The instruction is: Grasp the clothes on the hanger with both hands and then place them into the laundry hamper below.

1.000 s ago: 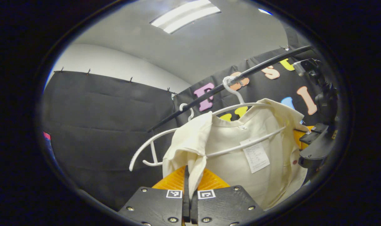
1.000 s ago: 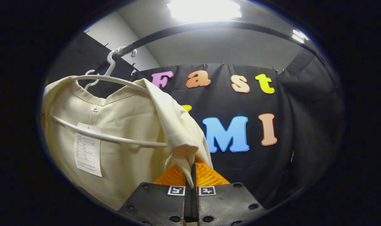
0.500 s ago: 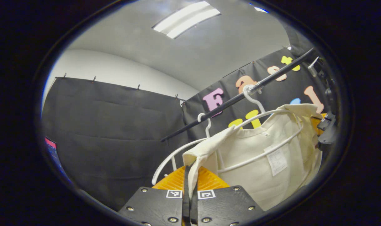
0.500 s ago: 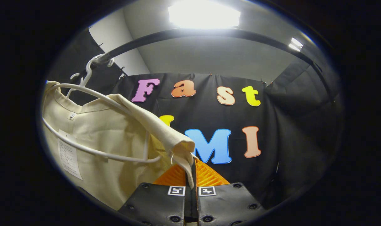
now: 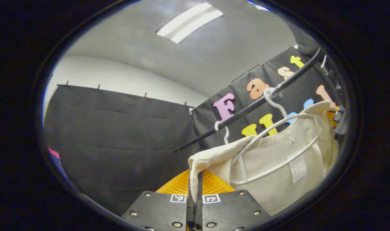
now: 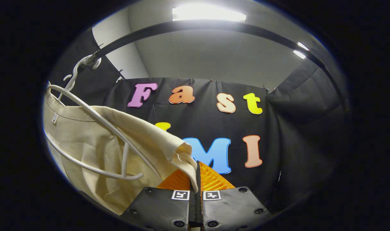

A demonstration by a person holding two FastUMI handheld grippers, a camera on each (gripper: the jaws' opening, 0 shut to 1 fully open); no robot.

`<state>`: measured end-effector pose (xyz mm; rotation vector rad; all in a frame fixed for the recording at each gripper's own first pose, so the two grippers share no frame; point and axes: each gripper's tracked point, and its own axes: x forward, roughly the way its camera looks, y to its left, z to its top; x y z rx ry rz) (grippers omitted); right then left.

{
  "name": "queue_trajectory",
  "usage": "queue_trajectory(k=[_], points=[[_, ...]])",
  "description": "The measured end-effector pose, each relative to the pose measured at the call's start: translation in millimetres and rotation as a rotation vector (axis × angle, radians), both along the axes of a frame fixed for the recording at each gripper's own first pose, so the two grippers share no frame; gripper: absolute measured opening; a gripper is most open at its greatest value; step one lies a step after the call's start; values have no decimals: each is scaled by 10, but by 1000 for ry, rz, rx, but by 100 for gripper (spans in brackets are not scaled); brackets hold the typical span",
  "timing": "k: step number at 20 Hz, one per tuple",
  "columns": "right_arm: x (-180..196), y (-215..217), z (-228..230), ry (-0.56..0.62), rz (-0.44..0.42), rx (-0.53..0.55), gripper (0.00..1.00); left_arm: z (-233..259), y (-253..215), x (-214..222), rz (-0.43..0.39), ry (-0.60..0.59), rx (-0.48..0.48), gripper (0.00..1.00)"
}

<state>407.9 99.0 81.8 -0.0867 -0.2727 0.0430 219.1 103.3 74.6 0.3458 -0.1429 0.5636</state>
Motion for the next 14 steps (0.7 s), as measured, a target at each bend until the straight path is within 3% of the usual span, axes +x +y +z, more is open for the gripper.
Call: queue_trajectory(k=[7,14], points=[[336,231,-317,111,96,26,1,-150,160,127,-19,44,-35,2],[323,317,-543,143,136,15,1,-437,167,144,-4,76,-56,1]])
